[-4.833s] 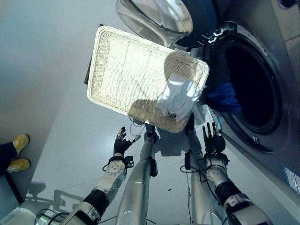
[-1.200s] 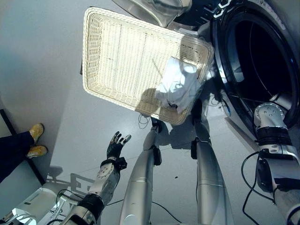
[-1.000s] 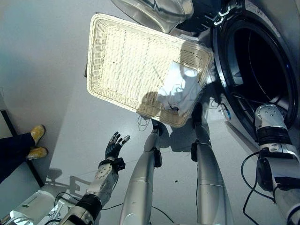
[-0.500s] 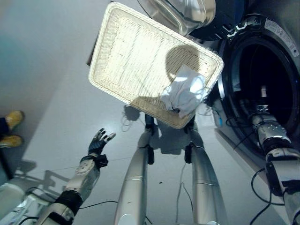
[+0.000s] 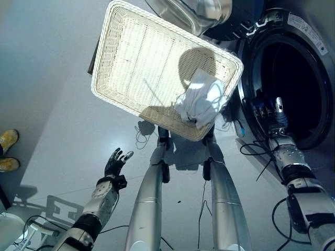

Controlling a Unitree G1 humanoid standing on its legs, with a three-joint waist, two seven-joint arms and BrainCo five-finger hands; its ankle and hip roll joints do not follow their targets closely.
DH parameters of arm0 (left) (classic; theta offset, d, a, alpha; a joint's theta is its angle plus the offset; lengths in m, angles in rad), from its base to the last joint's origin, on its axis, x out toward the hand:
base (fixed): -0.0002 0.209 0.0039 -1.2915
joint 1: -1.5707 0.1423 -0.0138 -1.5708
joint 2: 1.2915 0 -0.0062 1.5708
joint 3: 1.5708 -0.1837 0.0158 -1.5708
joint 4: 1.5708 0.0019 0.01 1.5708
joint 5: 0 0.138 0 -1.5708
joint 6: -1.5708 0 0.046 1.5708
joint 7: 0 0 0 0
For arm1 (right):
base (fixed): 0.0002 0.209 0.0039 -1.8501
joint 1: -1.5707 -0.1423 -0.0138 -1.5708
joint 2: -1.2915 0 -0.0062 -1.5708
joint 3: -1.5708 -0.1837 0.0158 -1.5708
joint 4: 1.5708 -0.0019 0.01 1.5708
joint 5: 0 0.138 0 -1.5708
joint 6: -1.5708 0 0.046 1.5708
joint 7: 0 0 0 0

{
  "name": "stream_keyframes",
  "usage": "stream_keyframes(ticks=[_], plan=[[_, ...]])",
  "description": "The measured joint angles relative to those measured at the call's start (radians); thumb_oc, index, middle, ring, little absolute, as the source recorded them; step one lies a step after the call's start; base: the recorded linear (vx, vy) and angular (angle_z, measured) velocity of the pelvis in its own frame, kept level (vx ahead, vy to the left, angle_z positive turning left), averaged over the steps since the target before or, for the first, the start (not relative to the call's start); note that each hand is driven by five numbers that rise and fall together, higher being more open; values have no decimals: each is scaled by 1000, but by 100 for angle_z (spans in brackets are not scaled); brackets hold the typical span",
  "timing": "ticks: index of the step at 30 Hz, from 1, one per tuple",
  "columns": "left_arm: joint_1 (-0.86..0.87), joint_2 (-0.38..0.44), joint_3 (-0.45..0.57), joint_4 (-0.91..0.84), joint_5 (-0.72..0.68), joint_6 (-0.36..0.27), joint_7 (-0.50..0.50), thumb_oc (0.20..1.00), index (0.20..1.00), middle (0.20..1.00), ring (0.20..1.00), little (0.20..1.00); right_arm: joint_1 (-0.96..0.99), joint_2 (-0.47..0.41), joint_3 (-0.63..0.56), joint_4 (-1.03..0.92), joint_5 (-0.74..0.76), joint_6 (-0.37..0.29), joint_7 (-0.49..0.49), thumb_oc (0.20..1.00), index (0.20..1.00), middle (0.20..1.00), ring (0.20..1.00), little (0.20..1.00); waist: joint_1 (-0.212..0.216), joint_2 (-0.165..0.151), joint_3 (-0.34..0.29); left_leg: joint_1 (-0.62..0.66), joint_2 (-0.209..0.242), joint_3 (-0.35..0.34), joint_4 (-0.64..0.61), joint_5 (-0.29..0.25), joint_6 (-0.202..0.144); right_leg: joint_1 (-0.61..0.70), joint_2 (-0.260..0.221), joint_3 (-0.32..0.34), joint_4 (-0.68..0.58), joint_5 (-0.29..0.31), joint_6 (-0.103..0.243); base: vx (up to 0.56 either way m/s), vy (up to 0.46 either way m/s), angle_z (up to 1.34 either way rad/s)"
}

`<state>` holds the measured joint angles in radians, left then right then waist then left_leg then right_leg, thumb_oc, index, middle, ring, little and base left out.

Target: Put the clothes into the washing machine.

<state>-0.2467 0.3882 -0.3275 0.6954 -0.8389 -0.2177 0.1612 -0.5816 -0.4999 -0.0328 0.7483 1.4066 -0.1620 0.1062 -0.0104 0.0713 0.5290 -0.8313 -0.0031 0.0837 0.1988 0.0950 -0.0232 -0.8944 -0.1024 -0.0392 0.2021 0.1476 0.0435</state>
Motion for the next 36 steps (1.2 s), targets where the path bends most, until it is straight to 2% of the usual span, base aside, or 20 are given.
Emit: stream_keyframes(ticks=[1, 4, 6, 7, 8, 11, 13, 14, 16, 19, 22, 27, 29, 31, 32, 33, 34, 35, 36], plan=[[4, -22, 19, 0, 0, -15, 15, 1000, 1000, 1000, 1000, 1000, 65, 38, 12, -106, -53, -76, -38, 1000, 1000, 1000, 1000, 1000, -2, 1, 1, 2, 0, 0, -3, 0, 0, 1, 1, 0, -1, 2, -3, -52, 115, -1], [13, -45, 36, -3, 1, -24, 24, 1000, 1000, 1000, 1000, 1000, 161, 91, 32, -227, -64, -113, -48, 1000, 1000, 1000, 1000, 1000, -4, 1, 1, 10, 1, 0, -10, 0, 0, 8, 2, 0, -8, 4, -5, -43, 97, -1], [17, -59, 35, -1, 1, -27, 28, 1000, 1000, 1000, 1000, 1000, 202, 135, 70, -241, -59, -119, -47, 1000, 1000, 1000, 1000, 1000, -16, 1, 1, 26, 0, 3, -15, 0, 0, 25, 2, 1, -16, 5, -3, -70, 180, -1], [37, -75, 62, -9, 1, -42, 35, 1000, 1000, 1000, 1000, 1000, 277, 191, 94, -340, -21, -127, -17, 1000, 1000, 1000, 1000, 1000, -31, 1, 1, 38, -1, 2, -26, 0, 0, 37, 2, 2, -21, 6, -2, -30, 87, 1], [41, -79, 61, -4, 1, -42, 35, 1000, 1000, 1000, 1000, 1000, 304, 216, 119, -359, 3, -125, 12, 1000, 1000, 1000, 1000, 1000, -39, 1, 1, 48, -1, 2, -31, 1, 1, 47, 2, 2, -30, 9, -1, -20, 63, 1], [46, -105, 55, 0, 1, -47, 38, 1000, 1000, 1000, 1000, 1000, 360, 267, 196, -365, 77, -97, 76, 1000, 1000, 1000, 1000, 1000, -64, 1, 0, 81, -4, 17, -45, 1, 1, 71, 0, 10, -37, 7, 7, -43, 145, -8], [49, -113, 61, 1, -1, -55, 42, 1000, 1000, 1000, 1000, 1000, 393, 295, 198, -393, 144, -86, 122, 1000, 1000, 1000, 1000, 1000, -63, 0, 0, 86, -3, 20, -48, 1, 1, 74, 0, 13, -39, 11, 6, -51, 189, -7], [51, -130, 72, 22, -2, -54, 52, 1000, 1000, 1000, 1000, 1000, 434, 300, 224, -412, 242, -47, 178, 1000, 1000, 1000, 1000, 1000, -64, -1, 0, 107, -1, 24, -51, 0, 2, 100, 2, 15, -53, 15, 9, -21, 61, -4], [52, -147, 70, 35, -1, -54, 56, 1000, 1000, 1000, 1000, 1000, 452, 299, 249, -412, 281, -27, 201, 1000, 1000, 1000, 1000, 1000, -70, -1, 0, 134, -2, 23, -63, 1, 2, 129, 0, 13, -68, 16, 12, -23, 71, 1], [57, -161, 70, 44, -2, -53, 57, 1000, 1000, 1000, 1000, 1000, 453, 292, 263, -417, 290, -33, 222, 1000, 1000, 1000, 1000, 1000, -84, -4, -2, 175, -6, 23, -82, 6, 9, 174, -5, 8, -86, 15, 16, -8, 45, 5], [57, -154, 72, 67, -4, -50, 57, 1000, 1000, 1000, 1000, 1000, 436, 278, 259, -416, 292, -57, 195, 1000, 1000, 1000, 1000, 1000, -85, -6, -2, 181, -5, 21, -82, 9, 9, 188, -5, 0, -95, 18, 18, 9, 37, 6], [58, -150, 75, 132, -8, -42, 53, 1000, 1000, 1000, 1000, 1000, 425, 286, 222, -415, 445, -96, 145, 1000, 1000, 1000, 1000, 1000, -83, -8, -1, 227, -5, 20, -108, 14, 8, 232, -7, -11, -105, 17, 20, 5, 13, 2], [58, -151, 75, 131, -8, -41, 53, 1000, 1000, 1000, 1000, 1000, 425, 287, 220, -414, 420, -113, 112, 1000, 1000, 1000, 1000, 1000, -83, -8, -1, 228, -6, 19, -113, 18, 9, 232, -8, -13, -106, 17, 20, 5, 17, 3], [58, -151, 75, 130, -8, -39, 52, 1000, 1000, 1000, 1000, 1000, 425, 285, 229, -419, 284, -154, 60, 1000, 1000, 1000, 1000, 1000, -83, -8, -1, 228, -6, 17, -114, 20, 11, 232, -9, -15, -106, 17, 20, 4, 35, 2], [58, -152, 75, 130, -8, -38, 52, 1000, 1000, 1000, 1000, 1000, 424, 271, 247, -430, 79, -208, 7, 1000, 1000, 1000, 1000, 1000, -81, -8, -1, 228, -6, 16, -114, 20, 11, 233, -9, -16, -106, 17, 20, 0, 0, 0], [58, -152, 75, 130, -8, -38, 52, 1000, 1000, 1000, 1000, 1000, 424, 271, 247, -430, 79, -208, 7, 1000, 1000, 1000, 1000, 1000, -81, -8, -1, 228, -6, 16, -114, 20, 11, 233, -9, -16, -106, 17, 20, 0, 17, 3], [58, -152, 75, 130, -8, -33, 52, 1000, 1000, 1000, 1000, 1000, 421, 235, 279, -476, -179, -265, -59, 1000, 1000, 1000, 1000, 1000, -81, -8, -1, 229, -7, 13, -113, 21, 12, 236, -10, -20, -106, 17, 20, -1, 34, 6], [58, -153, 75, 129, -7, -32, 52, 1000, 1000, 1000, 1000, 1000, 413, 204, 288, -519, -363, -300, -121, 1000, 1000, 1000, 1000, 1000, -82, -9, -1, 231, -7, 9, -112, 21, 11, 240, -10, -24, -106, 17, 20, 4, 39, 8], [58, -160, 84, 126, -6, -31, 52, 1000, 1000, 1000, 1000, 1000, 390, 139, 305, -587, -669, -311, -266, 1000, 1000, 1000, 1000, 1000, -78, -9, -1, 234, -7, 6, -115, 22, 8, 246, -9, -26, -108, 16, 21, 4, 30, 5]])
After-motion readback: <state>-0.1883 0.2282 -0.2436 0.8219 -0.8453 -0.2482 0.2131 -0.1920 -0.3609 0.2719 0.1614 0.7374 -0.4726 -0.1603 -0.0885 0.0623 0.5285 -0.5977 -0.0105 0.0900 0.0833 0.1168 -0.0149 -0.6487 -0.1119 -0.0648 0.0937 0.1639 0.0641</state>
